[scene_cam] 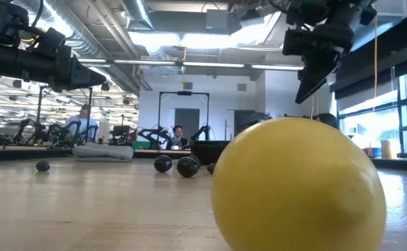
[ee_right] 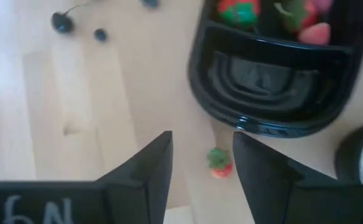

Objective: Pick and placing Produce into tupperware
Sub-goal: Put the strawberry into the black bin

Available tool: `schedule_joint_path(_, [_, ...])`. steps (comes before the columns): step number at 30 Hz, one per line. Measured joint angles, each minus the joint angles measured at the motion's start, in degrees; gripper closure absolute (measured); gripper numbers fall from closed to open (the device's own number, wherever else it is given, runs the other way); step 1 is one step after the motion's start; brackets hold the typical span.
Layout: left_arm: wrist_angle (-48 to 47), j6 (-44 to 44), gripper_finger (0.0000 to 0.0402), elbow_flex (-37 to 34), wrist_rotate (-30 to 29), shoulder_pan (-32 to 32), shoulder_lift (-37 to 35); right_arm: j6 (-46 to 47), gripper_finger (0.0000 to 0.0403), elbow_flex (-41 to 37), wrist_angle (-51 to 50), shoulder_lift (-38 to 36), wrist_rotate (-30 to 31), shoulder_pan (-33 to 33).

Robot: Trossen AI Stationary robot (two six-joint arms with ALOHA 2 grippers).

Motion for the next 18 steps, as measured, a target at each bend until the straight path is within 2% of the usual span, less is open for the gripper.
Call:
schedule_joint_path(6, [0.0, 0.0, 0.0261, 0.0, 0.0, -0.02, 0.0, -1.53, 0.0233, -0.08, 0.16, 0.0, 0.18, 3.76])
schedule_joint_path(12, [0.0, 0.0, 0.0261, 0.0, 0.0, -0.02, 0.0, -1.66, 0.0233, -2.75, 1.91, 0.0, 6.38, 5.69])
schedule_joint_path(18, [0.0, 0.01, 0.0261, -0.01, 0.0, -0.02, 0.0, -1.57, 0.0233, -5.57, 4.71, 0.0, 7.99, 5.81])
